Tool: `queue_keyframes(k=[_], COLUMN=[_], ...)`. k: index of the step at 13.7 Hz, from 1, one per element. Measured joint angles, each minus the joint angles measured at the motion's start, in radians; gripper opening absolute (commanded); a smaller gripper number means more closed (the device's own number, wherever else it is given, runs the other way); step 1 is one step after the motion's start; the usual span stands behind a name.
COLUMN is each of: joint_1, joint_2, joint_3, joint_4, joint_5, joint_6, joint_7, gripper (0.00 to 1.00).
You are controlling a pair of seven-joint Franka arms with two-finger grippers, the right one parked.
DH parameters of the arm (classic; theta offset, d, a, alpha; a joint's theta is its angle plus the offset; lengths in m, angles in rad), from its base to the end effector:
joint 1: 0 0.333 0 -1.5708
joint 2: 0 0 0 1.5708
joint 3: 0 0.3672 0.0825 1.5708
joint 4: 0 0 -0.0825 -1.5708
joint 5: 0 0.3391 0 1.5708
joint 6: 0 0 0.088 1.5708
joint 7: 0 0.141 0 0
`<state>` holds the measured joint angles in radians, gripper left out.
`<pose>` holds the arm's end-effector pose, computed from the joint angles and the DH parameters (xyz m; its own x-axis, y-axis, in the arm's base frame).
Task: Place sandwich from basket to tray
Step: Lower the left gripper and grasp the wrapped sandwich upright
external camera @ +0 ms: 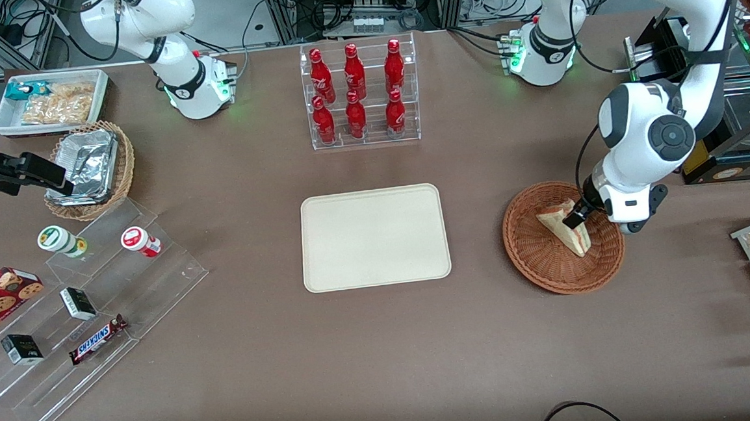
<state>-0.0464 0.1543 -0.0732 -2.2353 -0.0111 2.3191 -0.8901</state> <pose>0.5041 -0.0605 0.3452 0.7096 0.7021 -0.0588 0.7009 -0.7120 -0.0427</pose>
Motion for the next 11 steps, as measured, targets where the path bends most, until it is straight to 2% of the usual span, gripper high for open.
queue_keyframes(k=[6, 7, 8, 9, 11], joint_1=[0.000, 0.000, 0.000, 0.000, 0.000], joint_2=[0.095, 0.104, 0.109, 0.110, 0.109], joint_3=[-0.001, -0.001, -0.001, -0.001, -0.001], joint_4=[-0.002, -0.001, -0.001, -0.001, 0.000], joint_5=[-0.024, -0.025, -0.025, -0.026, -0.026], joint_6=[0.075, 0.080, 0.081, 0.080, 0.078], joint_7=[-0.028, -0.030, -0.031, -0.037, -0.040], gripper=[0.98, 0.77, 0.39, 0.16, 0.11])
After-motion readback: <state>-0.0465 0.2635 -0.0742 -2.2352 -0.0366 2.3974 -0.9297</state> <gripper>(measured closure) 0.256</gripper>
